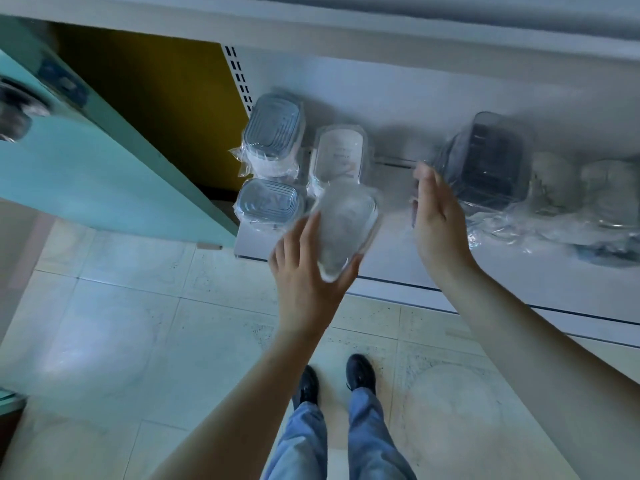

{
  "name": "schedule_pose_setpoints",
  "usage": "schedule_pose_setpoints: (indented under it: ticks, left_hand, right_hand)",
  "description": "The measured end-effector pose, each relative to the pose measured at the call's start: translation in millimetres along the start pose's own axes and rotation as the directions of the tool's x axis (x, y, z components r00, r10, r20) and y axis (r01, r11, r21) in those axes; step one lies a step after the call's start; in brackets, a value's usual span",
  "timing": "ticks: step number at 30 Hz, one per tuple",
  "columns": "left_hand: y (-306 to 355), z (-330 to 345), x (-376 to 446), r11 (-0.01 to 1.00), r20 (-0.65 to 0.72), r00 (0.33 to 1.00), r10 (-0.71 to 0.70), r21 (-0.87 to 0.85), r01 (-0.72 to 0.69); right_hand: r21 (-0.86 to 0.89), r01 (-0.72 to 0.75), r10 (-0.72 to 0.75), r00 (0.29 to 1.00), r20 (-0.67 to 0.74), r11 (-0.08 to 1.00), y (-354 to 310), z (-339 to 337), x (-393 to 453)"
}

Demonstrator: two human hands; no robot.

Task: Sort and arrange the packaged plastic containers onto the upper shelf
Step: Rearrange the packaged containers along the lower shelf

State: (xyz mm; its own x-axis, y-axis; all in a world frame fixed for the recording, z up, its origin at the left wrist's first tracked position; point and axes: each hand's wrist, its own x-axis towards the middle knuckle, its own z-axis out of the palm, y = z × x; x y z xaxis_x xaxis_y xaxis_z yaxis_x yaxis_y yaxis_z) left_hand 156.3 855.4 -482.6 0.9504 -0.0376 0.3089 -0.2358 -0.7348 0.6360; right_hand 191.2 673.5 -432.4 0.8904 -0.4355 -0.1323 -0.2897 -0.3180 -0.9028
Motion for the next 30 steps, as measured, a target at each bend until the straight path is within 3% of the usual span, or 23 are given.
schedule_pose_setpoints:
  ticks: [3,8,15,19,24,27,30]
  left_hand:
    - [-32,12,-25,0.968,0.138,0.975,0.174,0.160,-0.195]
    - [-64,43,-2,0.899,0.437,0.847,0.303,0.162,-0.406]
    - [-81,59,26,0.840,0.510,0.779,0.364,0.181,-0.511]
    - [-75,61,22,0.875,0.521,0.801,0.295,0.190,-0.445]
    - [-59,63,16,0.906,0.600,0.755,0.264,0.115,-0.408]
    - [-40,37,12,0.954,0.575,0.812,0.102,0.175,-0.244]
    - [-8,-18,-6,0.977,0.479,0.870,0.113,0.108,-0.187]
  right_hand:
    - [-0.066,0.060,-0.054,0.994,0.099,0.996,15,-7,-7]
    - [-0.168,0.077,-0.044,0.980,0.192,0.983,56,-14,-24]
    - [-0.247,0.128,-0.071,0.971,0.228,0.960,67,-16,-32]
    - [-0.258,0.209,-0.145,0.959,0.244,0.943,56,-15,-35]
    - [-0.281,0.295,-0.228,0.942,0.247,0.913,34,-13,-41]
    - [-0.297,0.377,-0.306,0.916,0.258,0.878,9,-17,-51]
    - [-0.320,0.506,-0.418,0.855,0.308,0.801,-33,-26,-73]
